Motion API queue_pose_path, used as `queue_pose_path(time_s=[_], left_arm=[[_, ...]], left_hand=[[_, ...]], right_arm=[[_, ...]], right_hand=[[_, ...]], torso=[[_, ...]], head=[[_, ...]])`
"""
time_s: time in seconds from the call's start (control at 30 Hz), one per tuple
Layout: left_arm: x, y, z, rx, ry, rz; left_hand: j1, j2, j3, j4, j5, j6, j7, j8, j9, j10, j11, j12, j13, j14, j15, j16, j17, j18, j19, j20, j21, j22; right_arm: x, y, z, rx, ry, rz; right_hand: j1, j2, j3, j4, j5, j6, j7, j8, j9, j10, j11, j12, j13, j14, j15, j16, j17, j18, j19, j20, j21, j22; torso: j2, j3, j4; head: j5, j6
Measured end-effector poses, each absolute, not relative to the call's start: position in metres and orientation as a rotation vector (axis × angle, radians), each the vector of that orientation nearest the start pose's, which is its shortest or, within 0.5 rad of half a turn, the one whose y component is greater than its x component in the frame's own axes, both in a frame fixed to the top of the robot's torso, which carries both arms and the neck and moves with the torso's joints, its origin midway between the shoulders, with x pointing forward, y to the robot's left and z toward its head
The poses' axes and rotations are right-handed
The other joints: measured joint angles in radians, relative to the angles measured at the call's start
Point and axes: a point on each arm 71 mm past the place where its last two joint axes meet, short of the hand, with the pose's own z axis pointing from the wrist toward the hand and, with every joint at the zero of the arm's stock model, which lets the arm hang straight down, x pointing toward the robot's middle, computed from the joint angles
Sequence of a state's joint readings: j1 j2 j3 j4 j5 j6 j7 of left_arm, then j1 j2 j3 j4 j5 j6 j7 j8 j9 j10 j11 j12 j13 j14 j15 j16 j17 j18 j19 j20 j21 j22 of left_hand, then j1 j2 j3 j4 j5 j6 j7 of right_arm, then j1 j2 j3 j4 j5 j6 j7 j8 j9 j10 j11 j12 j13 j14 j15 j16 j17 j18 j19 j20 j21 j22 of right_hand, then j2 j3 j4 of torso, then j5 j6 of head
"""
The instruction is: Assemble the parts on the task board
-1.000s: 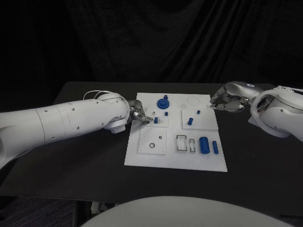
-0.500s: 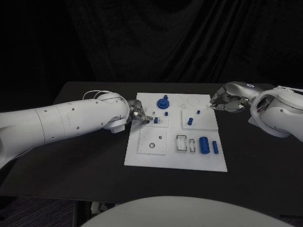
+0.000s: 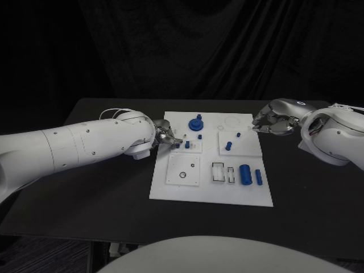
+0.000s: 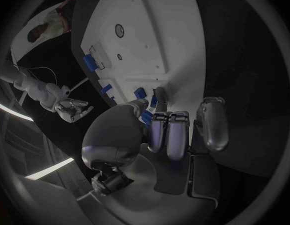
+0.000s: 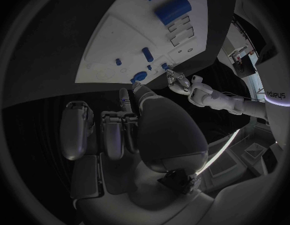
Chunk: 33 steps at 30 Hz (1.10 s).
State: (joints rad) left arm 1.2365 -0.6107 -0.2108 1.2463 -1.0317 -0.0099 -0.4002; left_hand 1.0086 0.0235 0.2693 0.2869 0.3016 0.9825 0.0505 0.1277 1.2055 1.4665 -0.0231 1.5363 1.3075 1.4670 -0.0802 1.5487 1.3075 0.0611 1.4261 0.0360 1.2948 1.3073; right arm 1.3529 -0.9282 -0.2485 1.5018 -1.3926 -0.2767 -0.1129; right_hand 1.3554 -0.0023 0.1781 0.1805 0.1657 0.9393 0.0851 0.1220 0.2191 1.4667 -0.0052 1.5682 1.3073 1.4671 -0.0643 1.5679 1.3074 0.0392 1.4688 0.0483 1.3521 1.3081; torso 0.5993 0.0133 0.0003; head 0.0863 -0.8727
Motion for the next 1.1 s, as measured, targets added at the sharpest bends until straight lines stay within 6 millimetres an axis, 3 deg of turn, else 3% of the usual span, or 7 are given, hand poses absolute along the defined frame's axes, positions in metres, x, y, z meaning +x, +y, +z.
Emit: queue_pose_path(time_s=[0.53, 0.63, 0.77, 1.1], left_arm=[[0.5098, 0.1824, -0.2714, -0.199, 2.266, -0.409], [0.5099, 0.1823, -0.2713, -0.199, 2.266, -0.409], [0.51, 0.1822, -0.2713, -0.198, 2.266, -0.409], [0.5086, 0.1816, -0.2711, -0.196, 2.267, -0.414]], left_hand=[[0.006, 0.006, -0.006, -0.006, 0.013, 0.0, 0.0, 0.0, -0.001, 0.0, 0.0, 0.0, 0.0, 0.0, 0.0, 0.0, 0.0, 0.0, 0.0, 0.0, 0.0, 0.0], [0.02, 0.008, -0.005, -0.006, 0.035, 0.0, 0.0, 0.0, -0.001, 0.0, 0.0, 0.0, 0.0, 0.0, 0.0, 0.0, 0.0, 0.0, 0.0, 0.0, 0.0, 0.0], [0.044, 0.009, 0.003, -0.02, 0.098, 0.0, 0.0, 0.0, -0.002, 0.0, 0.0, 0.0, 0.0, 0.0, 0.0, 0.0, 0.0, 0.0, 0.0, 0.0, 0.0, 0.0], [0.067, 0.01, 0.022, -0.039, 0.168, 0.0, 0.0, 0.0, -0.004, 0.0, 0.0, 0.0, 0.0, 0.0, 0.0, 0.0, 0.0, 0.0, 0.0, 0.0, -0.003, 0.0]], right_arm=[[0.487, -0.2555, -0.1912, -0.151, 1.787, 0.49], [0.487, -0.2554, -0.1912, -0.15, 1.788, 0.491], [0.487, -0.2554, -0.1913, -0.15, 1.789, 0.491], [0.4867, -0.2557, -0.1916, -0.149, 1.792, 0.49]], right_hand=[[0.0, 0.0, 0.0, 0.0, 0.0, 0.0, 0.0, 0.0, 0.0, 0.0, 0.0, 0.0, 0.0, 0.0, 0.0, 0.0, 0.0, 0.0, 0.0, 0.0, 0.0, 0.0], [0.0, 0.0, 0.0, 0.0, 0.0, 0.0, 0.0, 0.0, 0.0, 0.0, 0.0, 0.0, 0.0, 0.0, 0.0, 0.0, 0.0, 0.0, 0.0, 0.0, 0.0, 0.0], [0.0, 0.0, 0.0, 0.0, 0.0, 0.0, 0.0, 0.0, 0.0, 0.0, 0.0, 0.0, 0.0, 0.0, 0.0, 0.0, 0.0, 0.0, 0.0, 0.0, 0.0, 0.0], [0.0, 0.0, 0.0, 0.0, 0.0, 0.0, 0.0, 0.0, 0.0, 0.0, 0.0, 0.0, 0.0, 0.0, 0.0, 0.0, 0.0, 0.0, 0.0, 0.0, 0.0, 0.0]], torso=[[0.0, 0.0, 0.0003], [0.0, 0.0, 0.0005], [0.0, 0.0001, 0.0005], [0.0, 0.0002, 0.0005]], head=[[0.0, 0.0], [0.0, 0.0], [0.001, 0.0], [0.0, 0.0]])
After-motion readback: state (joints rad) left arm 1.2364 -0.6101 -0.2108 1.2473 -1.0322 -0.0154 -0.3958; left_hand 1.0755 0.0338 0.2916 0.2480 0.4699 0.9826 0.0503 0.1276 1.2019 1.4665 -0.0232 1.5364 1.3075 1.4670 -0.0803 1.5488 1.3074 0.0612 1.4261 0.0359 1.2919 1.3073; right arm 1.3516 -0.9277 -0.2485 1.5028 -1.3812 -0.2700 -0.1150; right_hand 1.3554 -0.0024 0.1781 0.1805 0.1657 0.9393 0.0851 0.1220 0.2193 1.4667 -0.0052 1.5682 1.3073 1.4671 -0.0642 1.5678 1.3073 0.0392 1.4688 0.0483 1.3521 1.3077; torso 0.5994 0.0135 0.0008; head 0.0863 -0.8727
